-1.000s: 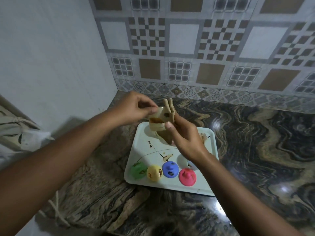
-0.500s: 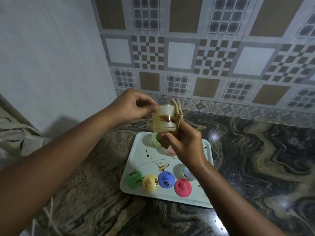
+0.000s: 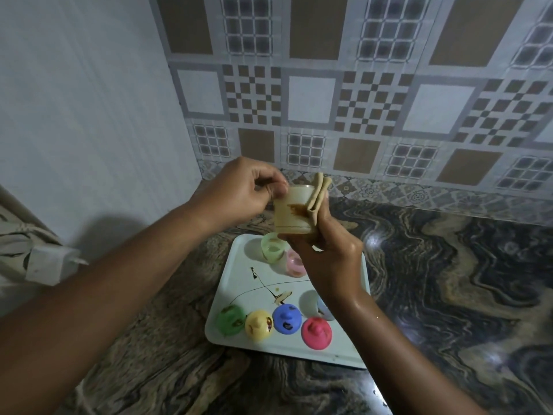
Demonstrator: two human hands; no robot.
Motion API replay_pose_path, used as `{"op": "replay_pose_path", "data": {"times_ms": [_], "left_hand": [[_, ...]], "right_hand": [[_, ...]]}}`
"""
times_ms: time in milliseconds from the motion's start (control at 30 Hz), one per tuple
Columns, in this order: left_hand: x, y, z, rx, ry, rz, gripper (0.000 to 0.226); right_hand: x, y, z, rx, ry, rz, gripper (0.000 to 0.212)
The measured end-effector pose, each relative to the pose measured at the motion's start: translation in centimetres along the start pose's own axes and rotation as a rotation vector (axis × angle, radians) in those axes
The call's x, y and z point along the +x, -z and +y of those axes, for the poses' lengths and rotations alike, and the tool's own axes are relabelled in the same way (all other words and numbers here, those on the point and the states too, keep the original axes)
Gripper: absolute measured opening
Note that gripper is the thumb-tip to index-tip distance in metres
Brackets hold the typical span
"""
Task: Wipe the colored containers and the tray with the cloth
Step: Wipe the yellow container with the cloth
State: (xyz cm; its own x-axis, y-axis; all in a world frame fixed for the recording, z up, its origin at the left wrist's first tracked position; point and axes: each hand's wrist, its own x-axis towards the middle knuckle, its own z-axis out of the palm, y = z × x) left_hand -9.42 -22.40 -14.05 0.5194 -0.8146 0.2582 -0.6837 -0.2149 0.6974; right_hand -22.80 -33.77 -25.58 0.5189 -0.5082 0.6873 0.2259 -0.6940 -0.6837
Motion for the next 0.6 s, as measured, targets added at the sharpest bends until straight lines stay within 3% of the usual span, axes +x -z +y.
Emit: {"op": "replay_pose_path", "data": {"times_ms": [67,133,233,300,400,600], "left_hand": [[-0.1,-0.2,0.5,0.044,-0.029,0.017,0.011],[-0.2,-0.3,0.6,0.039,-0.032,0.007,0.009],[-0.5,-0.2,0.6,0.031,-0.023,-0.052,0.009],[-0.5,0.0,0.7,0.031,-0.007,-0.089,0.011],[-0.6,0.2,0.9,0.012,0.001,-0.064,0.009],[-0.7,-0.4,1.3,0.1,-0.02,0.028,0.008]], "right_hand": [[-0.2,-0.1,0.1,-0.048,0.071,0.031,0.074],[-0.3,0.1,0.2,-0.021,0.025,0.032,0.08],[-0.3,0.5,-0.5,0.26,-0.256,-0.078,0.102],[-0.1,0.7,-0.8,0.383,-0.378,-0.162,0.093],[-0.2,0.7,-1.0,0.282,-0.347,-0.191,0.067],[-0.1,-0.4,-1.1,0.015,-0.024,-0.144,0.087]]}}
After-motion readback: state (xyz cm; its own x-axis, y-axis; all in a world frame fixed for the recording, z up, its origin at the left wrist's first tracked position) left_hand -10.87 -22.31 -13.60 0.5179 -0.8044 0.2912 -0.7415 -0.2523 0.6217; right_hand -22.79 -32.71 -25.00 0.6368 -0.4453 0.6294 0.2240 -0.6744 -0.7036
